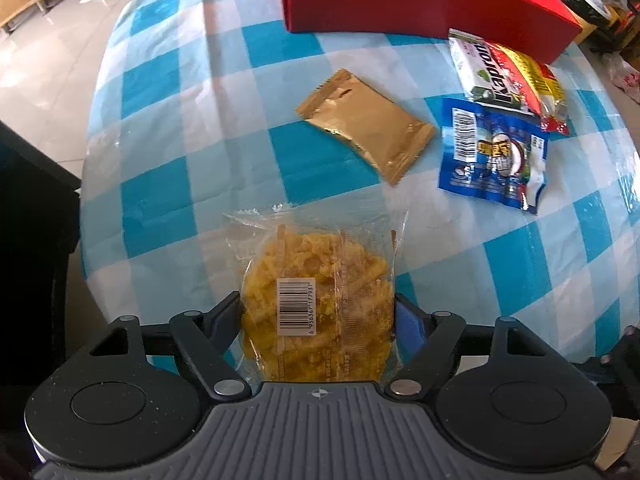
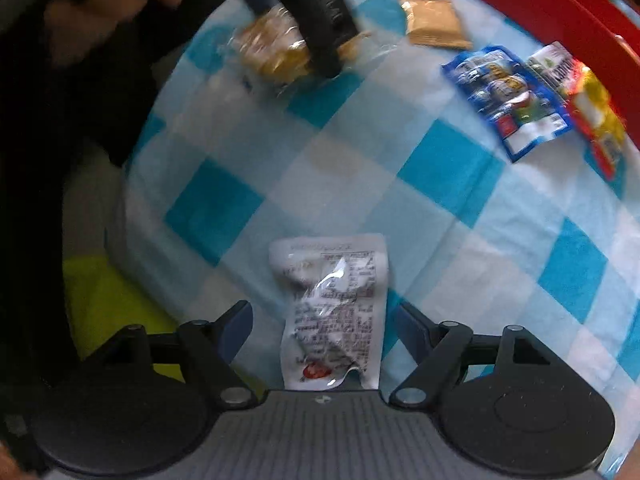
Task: Organize snacks
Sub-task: 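Grasp the clear bag of yellow waffle crisps with the left tool while the right tool grasps the white sachet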
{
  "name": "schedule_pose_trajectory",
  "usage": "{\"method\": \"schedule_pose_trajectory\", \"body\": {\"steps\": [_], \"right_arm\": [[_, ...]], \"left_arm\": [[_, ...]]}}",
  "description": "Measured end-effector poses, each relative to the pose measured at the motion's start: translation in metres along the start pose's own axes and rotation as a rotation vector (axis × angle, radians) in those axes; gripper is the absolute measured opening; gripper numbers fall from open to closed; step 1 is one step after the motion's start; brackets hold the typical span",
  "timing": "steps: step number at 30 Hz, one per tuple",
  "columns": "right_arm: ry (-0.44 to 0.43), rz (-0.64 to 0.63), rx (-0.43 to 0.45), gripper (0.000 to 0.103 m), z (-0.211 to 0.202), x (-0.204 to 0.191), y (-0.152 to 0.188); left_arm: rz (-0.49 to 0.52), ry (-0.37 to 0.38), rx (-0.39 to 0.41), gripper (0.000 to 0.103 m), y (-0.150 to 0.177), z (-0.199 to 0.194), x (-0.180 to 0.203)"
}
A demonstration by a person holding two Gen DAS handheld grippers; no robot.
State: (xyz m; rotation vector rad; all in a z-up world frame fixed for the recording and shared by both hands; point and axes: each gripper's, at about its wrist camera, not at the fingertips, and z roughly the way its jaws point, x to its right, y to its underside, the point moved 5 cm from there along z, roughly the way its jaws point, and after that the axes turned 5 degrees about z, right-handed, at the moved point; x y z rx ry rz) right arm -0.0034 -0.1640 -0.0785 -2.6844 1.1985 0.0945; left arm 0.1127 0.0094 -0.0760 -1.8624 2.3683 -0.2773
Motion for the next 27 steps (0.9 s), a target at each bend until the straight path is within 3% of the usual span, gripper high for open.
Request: {"method": "schedule_pose_trajectory", "body": {"steps": [2, 3, 5, 7, 11, 17, 22, 27], "right_arm": [[0.005, 0.002, -0.003, 0.068, 0.002, 0.001, -0.001], [0.011, 0.015, 0.004, 0.056, 0.001, 0.004, -0.004], [0.026, 0.073, 0.020, 0.042, -0.003, 0.016, -0.011], [-0.013, 0.155, 0.041, 0.041, -0.008, 0.032, -0.018], [0.048, 0.190, 0.099, 0.040, -0.013, 0.049, -0.033], [0.119, 0.282, 0.154, 0.040, -0.022, 0.080, -0.047], [0.144, 0.301, 0.170, 0.040, -0.022, 0.083, -0.055], [0.120, 0.342, 0.169, 0.042, -0.019, 0.091, -0.055]], "left_arm": [[0.013, -0.006, -0.005, 0.083, -0.002, 0.003, 0.002], [0.018, -0.007, -0.006, 0.084, -0.003, 0.003, 0.003], [0.014, -0.006, -0.013, 0.087, -0.006, 0.005, 0.003], [-0.003, -0.002, -0.024, 0.088, -0.008, 0.009, -0.001], [-0.001, -0.026, -0.025, 0.092, -0.010, 0.013, -0.003], [0.022, -0.048, -0.002, 0.084, -0.015, 0.009, 0.009], [0.020, -0.053, 0.024, 0.082, -0.025, 0.007, 0.019], [0.049, -0.050, -0.006, 0.097, -0.025, 0.013, 0.024]]}}
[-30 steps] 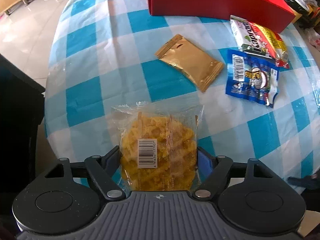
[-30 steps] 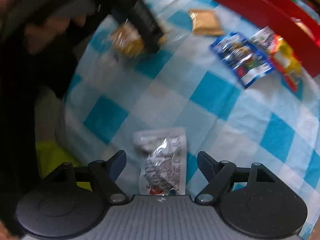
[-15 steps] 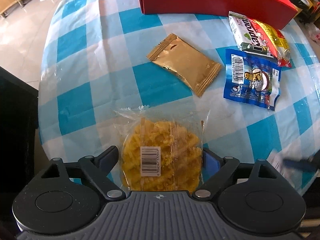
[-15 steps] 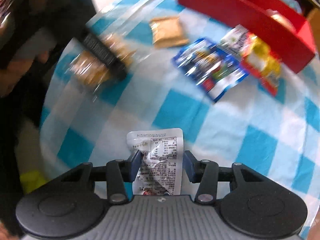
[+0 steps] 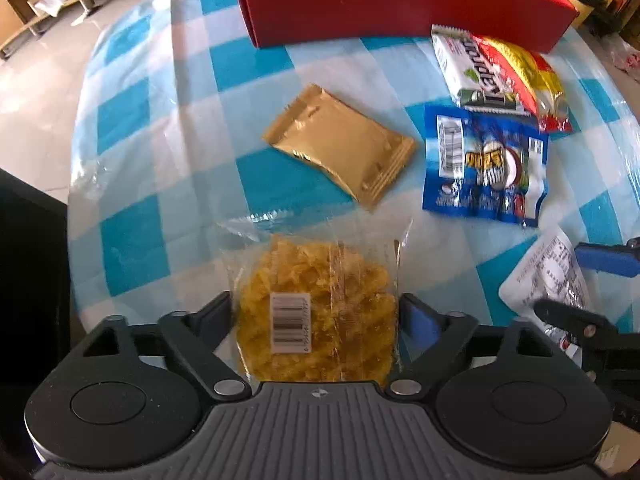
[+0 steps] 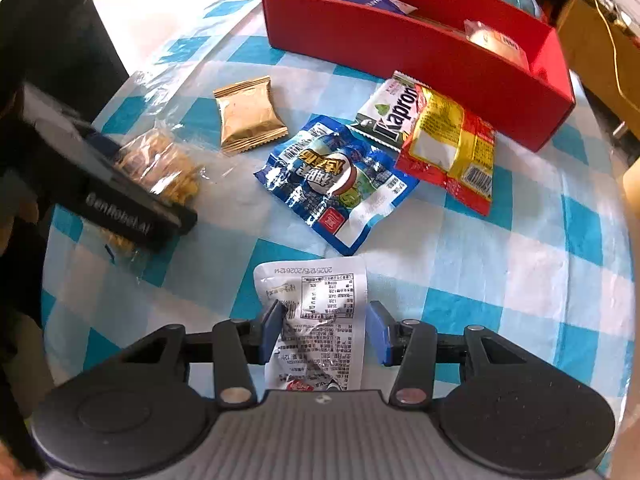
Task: Organize snacks
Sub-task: 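Grasp the clear bag of yellow waffle crisps with the left tool while the right tool grasps the white sachet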
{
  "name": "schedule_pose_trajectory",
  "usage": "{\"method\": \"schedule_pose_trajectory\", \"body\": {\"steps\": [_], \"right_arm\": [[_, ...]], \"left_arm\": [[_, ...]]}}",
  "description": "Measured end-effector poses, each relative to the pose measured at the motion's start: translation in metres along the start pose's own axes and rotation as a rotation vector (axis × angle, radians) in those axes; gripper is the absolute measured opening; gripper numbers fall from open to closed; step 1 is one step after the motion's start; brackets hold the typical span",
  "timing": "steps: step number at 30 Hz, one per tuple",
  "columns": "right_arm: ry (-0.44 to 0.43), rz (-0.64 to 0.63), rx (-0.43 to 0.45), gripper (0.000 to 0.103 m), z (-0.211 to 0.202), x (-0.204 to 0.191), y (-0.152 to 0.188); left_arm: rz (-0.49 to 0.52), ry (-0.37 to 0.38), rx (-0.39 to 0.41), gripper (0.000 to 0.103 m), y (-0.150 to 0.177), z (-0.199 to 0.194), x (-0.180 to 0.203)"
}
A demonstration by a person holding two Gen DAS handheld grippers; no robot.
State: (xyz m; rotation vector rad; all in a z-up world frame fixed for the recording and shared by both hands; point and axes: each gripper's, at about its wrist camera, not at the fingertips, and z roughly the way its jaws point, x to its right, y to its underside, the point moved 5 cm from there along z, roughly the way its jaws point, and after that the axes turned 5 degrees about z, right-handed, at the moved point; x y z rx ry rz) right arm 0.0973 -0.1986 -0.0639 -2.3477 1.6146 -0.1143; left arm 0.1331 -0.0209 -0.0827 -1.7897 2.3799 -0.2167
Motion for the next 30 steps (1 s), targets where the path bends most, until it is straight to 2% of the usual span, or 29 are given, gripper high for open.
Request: {"method": "schedule_pose_trajectory", "body": {"steps": [2, 7, 9, 12, 13, 14, 15, 19, 22, 24, 26, 28, 30], "right_arm": [[-0.007, 0.000, -0.006, 0.042, 0.004, 0.001, 0.001], [-0.011, -0.034, 0.006, 0.050, 0.007, -0.004, 0.004], [-0.039, -0.032, 0.003, 0.063, 0.008, -0.005, 0.005], [-0.047, -0.034, 0.001, 0.069, 0.010, -0.006, 0.006], [-0.057, -0.024, -0.009, 0.076, 0.011, -0.006, 0.007], [-0.078, 0.005, -0.041, 0.097, 0.014, -0.005, 0.008], [-0.091, 0.023, -0.067, 0.099, 0.018, -0.005, 0.009], [-0.070, 0.012, -0.071, 0.096, 0.018, -0.007, 0.009], [-0.020, -0.006, -0.057, 0.074, 0.014, -0.006, 0.007], [0.009, -0.006, -0.041, 0.054, 0.011, -0.001, 0.006], [0.013, 0.013, -0.023, 0.046, 0.008, 0.004, 0.005], [0.006, 0.020, -0.008, 0.044, 0.005, 0.005, 0.004], [0.014, 0.008, 0.002, 0.043, 0.001, 0.004, 0.004]], "left_arm": [[0.005, 0.007, -0.024, 0.103, 0.001, 0.006, 0.002], [0.021, -0.006, -0.014, 0.103, -0.001, 0.007, 0.007], [0.024, -0.006, -0.006, 0.103, -0.001, 0.008, 0.008], [0.027, -0.005, 0.007, 0.103, 0.005, 0.008, 0.008], [0.027, -0.005, 0.011, 0.103, 0.006, 0.008, 0.008], [0.027, -0.004, 0.014, 0.103, 0.007, 0.008, 0.008], [0.026, -0.002, 0.014, 0.103, 0.008, 0.008, 0.008], [0.026, -0.006, 0.018, 0.103, 0.007, 0.008, 0.008], [0.037, -0.004, 0.020, 0.103, 0.006, 0.008, 0.008], [0.041, -0.007, 0.033, 0.103, 0.007, 0.008, 0.009], [0.037, -0.006, 0.047, 0.103, 0.010, 0.007, 0.008], [0.028, 0.002, 0.055, 0.102, 0.012, 0.005, 0.007], [0.017, 0.006, 0.063, 0.096, 0.013, 0.001, 0.006]]}}
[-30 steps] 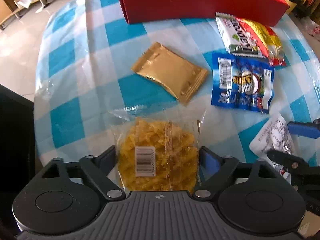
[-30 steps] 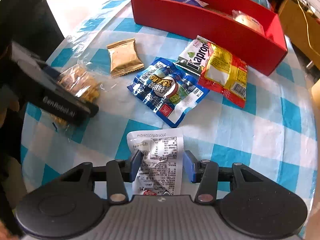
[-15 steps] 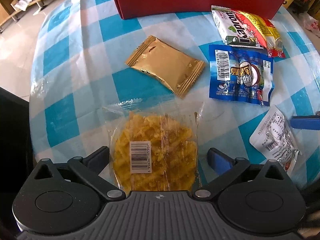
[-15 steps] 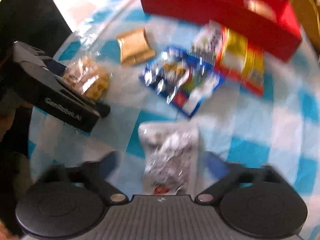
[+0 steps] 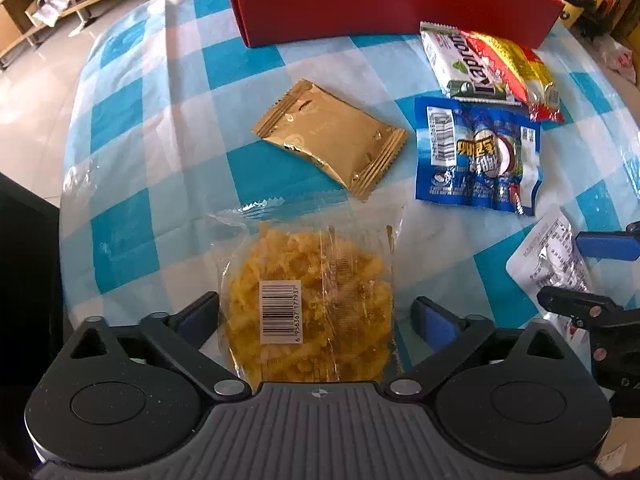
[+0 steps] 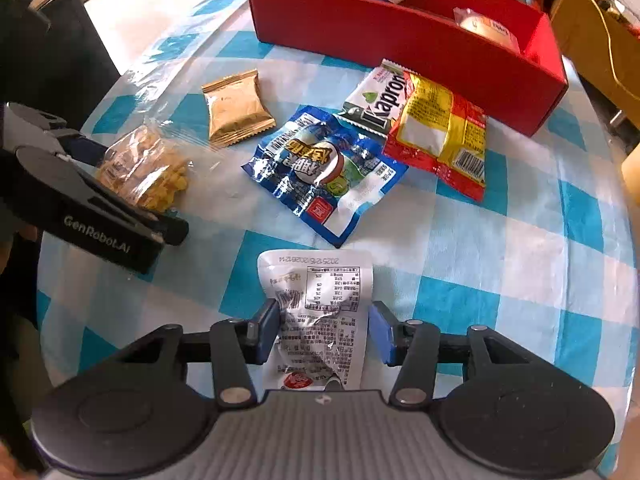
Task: Organize snacks
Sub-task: 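Grasp the clear bag of yellow waffle crisps with the left tool while the right tool grasps the white sachet, then carry the waffle crisp bag with the left tool while the right tool carries the white sachet to the box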
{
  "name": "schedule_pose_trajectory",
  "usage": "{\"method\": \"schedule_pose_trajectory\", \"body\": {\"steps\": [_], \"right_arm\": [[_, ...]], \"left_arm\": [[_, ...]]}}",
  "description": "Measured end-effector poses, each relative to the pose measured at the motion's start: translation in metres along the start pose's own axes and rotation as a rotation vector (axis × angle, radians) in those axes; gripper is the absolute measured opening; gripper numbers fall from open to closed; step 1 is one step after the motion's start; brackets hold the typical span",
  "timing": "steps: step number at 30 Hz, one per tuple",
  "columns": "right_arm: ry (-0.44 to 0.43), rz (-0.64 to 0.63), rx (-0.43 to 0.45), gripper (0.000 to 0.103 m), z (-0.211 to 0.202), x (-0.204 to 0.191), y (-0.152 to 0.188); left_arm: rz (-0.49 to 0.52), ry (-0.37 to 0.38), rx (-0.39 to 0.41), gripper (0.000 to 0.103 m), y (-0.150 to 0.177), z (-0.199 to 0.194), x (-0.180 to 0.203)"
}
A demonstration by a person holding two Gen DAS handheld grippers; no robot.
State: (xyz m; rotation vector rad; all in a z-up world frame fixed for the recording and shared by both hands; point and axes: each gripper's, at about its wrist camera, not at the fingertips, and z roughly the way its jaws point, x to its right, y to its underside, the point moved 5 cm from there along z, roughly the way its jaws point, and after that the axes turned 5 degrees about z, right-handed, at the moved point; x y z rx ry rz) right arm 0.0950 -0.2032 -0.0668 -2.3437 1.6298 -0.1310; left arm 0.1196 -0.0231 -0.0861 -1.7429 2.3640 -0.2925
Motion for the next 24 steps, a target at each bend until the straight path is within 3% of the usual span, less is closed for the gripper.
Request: {"method": "schedule_pose_trajectory", "body": {"steps": [2, 8, 14, 24], "right_arm": [[0.002, -0.001, 0.014, 0.041, -0.005, 0.000, 0.001], [0.005, 0.050, 0.060, 0.040, -0.019, 0.009, 0.005], [-0.017, 0.102, 0.112, 0.040, -0.031, 0.016, -0.005], [0.009, 0.133, 0.163, 0.040, -0.039, 0.026, -0.030]], "left_arm": [[-0.009, 0.001, 0.022, 0.083, 0.000, -0.008, -0.001], [-0.058, 0.030, 0.029, 0.081, 0.001, -0.014, -0.008], [-0.115, 0.067, 0.100, 0.080, -0.005, -0.032, -0.015], [-0.111, 0.078, 0.123, 0.080, -0.020, -0.037, -0.006]]}}
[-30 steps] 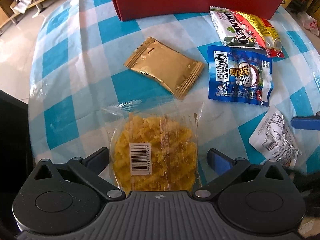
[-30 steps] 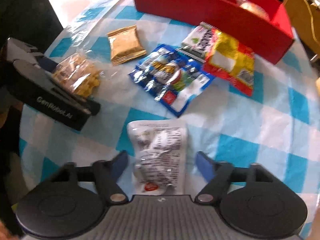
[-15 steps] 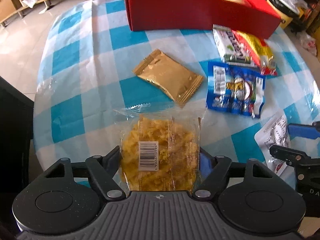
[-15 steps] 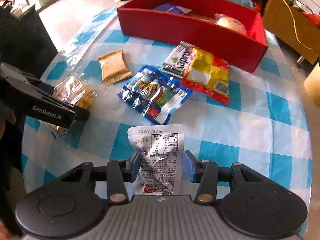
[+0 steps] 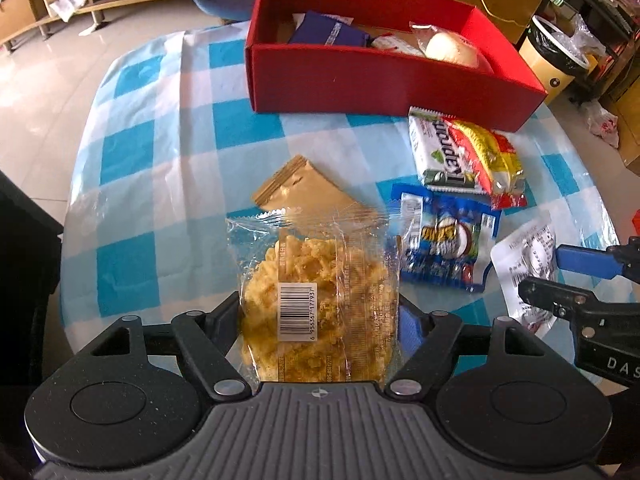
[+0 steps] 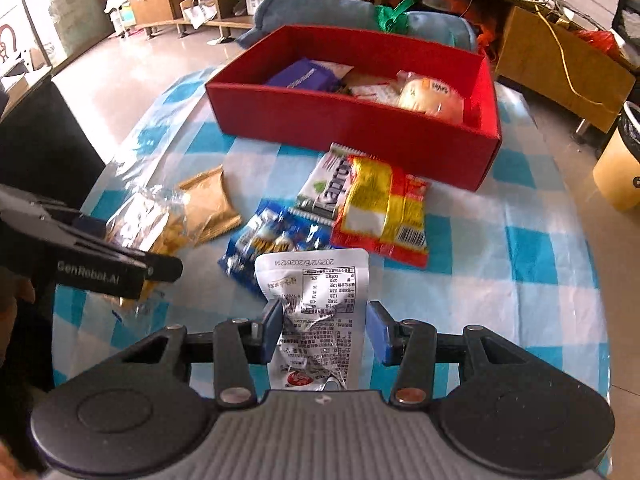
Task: Organize snacks
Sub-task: 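Carry the waffle crisp bag with the left tool while the right tool carries the white sachet to the box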
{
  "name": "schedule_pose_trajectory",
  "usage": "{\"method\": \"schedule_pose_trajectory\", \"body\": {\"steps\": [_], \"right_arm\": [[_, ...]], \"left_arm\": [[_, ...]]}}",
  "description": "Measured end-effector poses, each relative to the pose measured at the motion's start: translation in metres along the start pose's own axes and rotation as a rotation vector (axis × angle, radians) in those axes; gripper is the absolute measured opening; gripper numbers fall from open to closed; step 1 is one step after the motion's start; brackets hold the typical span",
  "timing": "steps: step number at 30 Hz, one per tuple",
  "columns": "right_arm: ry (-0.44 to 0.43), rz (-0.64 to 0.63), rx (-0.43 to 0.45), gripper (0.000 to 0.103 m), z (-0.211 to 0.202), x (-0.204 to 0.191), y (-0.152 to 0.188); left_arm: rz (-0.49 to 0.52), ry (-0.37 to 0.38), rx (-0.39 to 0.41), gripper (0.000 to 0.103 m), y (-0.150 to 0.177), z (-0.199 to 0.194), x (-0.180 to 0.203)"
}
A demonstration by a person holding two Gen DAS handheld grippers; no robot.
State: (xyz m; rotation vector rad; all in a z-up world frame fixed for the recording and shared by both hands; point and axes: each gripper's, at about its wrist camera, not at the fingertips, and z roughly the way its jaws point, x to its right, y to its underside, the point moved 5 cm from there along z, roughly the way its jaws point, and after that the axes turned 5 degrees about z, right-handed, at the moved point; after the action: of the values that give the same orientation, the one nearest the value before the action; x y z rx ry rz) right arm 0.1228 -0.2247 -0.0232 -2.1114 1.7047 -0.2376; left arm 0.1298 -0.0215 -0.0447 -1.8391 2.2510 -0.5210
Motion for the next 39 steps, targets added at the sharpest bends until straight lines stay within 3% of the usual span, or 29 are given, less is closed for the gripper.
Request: {"method": "schedule_pose_trajectory", "body": {"steps": [16, 39], "right_arm": [[0.010, 0.084, 0.145, 0.040, -0.009, 0.022, -0.072], [0.041, 0.145, 0.201, 0.040, 0.014, 0.051, -0.147]], "left_arm": [[-0.012, -0.016, 0.129, 0.080, -0.067, -0.011, 0.006], [-0.030, -0.046, 0.200, 0.080, -0.152, 0.000, 0.011]]}}
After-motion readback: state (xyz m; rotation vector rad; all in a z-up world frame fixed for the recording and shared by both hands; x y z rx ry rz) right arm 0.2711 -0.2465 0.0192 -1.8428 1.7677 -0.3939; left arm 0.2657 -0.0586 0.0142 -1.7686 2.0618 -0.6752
